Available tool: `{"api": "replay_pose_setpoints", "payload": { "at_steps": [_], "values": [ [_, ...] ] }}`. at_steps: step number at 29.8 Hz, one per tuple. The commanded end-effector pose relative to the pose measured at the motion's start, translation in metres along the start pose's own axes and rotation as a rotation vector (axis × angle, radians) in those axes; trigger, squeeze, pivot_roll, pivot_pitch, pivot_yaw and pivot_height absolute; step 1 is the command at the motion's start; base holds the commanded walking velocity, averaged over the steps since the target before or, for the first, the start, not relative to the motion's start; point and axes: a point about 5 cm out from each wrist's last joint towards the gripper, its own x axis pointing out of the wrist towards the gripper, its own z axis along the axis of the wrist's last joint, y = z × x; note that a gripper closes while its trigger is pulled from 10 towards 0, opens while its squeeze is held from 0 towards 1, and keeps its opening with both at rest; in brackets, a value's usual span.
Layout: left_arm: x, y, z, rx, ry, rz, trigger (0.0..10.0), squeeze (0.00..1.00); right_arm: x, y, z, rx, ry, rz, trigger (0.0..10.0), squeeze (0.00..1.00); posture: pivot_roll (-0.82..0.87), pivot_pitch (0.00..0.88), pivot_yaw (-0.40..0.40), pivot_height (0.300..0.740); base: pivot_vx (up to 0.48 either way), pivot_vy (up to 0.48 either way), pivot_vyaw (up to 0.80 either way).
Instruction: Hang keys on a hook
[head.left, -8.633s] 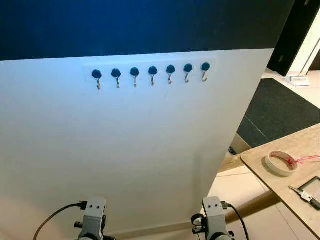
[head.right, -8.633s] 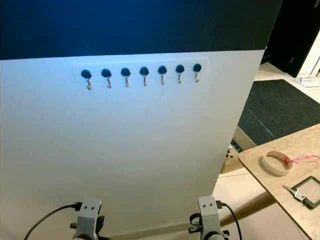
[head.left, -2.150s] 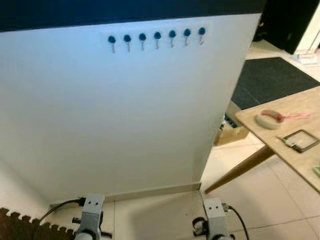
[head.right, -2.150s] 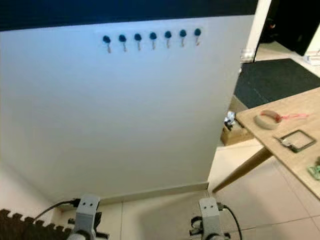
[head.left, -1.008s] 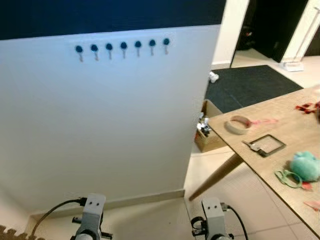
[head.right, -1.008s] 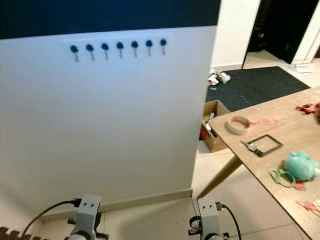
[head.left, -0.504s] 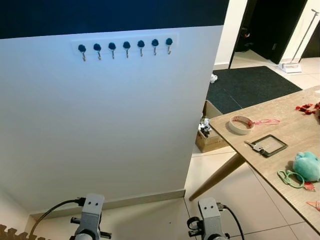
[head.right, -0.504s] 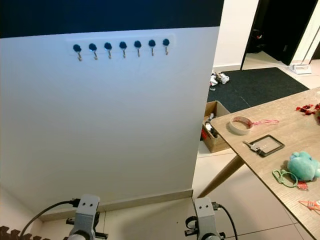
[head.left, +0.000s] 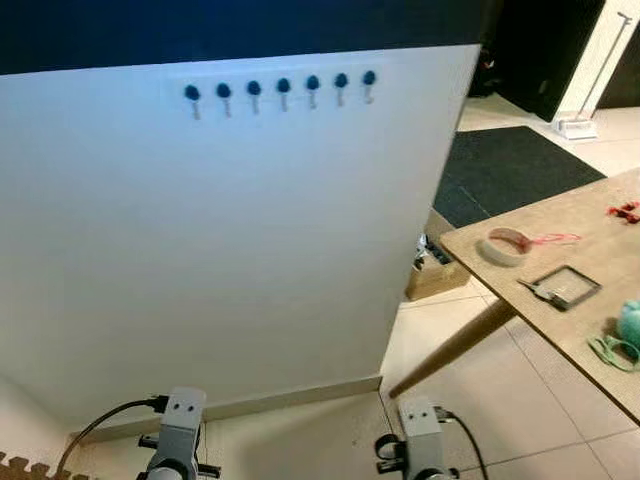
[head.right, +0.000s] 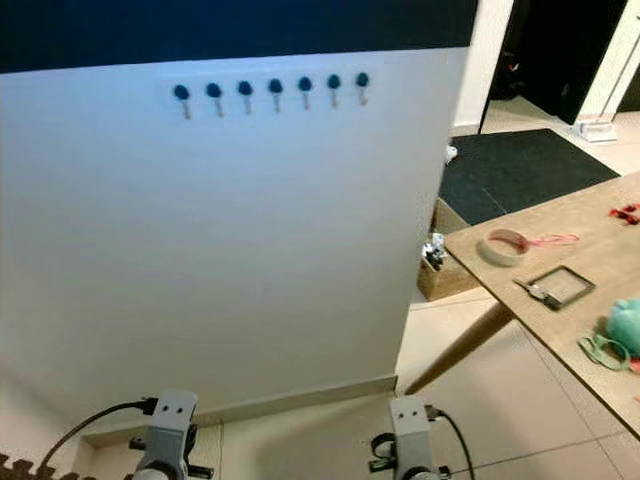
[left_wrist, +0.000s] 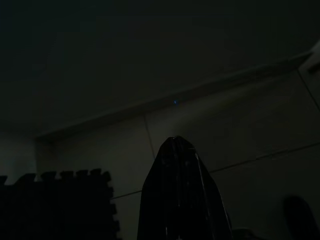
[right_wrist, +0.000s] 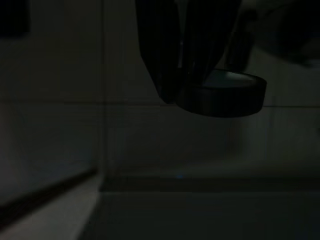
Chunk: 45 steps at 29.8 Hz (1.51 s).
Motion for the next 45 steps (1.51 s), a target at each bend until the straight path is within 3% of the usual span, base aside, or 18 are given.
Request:
{"api": "replay_pose_setpoints", "payload": {
  "at_steps": [1,23,45],
  "values": [
    [-0.001,0.002,-0.001,0.008,-0.001,0.0,10.0,0.02,-0.002,-0.004,-0.005,-0.006,0.018,-0.01,10.0,0.0,0.06,0.022,0.034,0.74,0.0,0.0,0.0],
    [0.002,-0.007,0.003,-0.025,-0.01,-0.009,10.0,0.03,-0.002,-0.009,-0.004,-0.022,0.017,-0.015,10.0,0.0,0.04,0.028,0.023,0.74,0.0,0.0,0.0],
    [0.001,-0.006,0.003,-0.051,-0.015,-0.002,10.0,0.02,-0.001,-0.008,-0.003,-0.027,0.014,-0.012,10.0,0.0,0.05,0.029,0.021,0.74,0.058,0.0,0.0]
  ]
}}
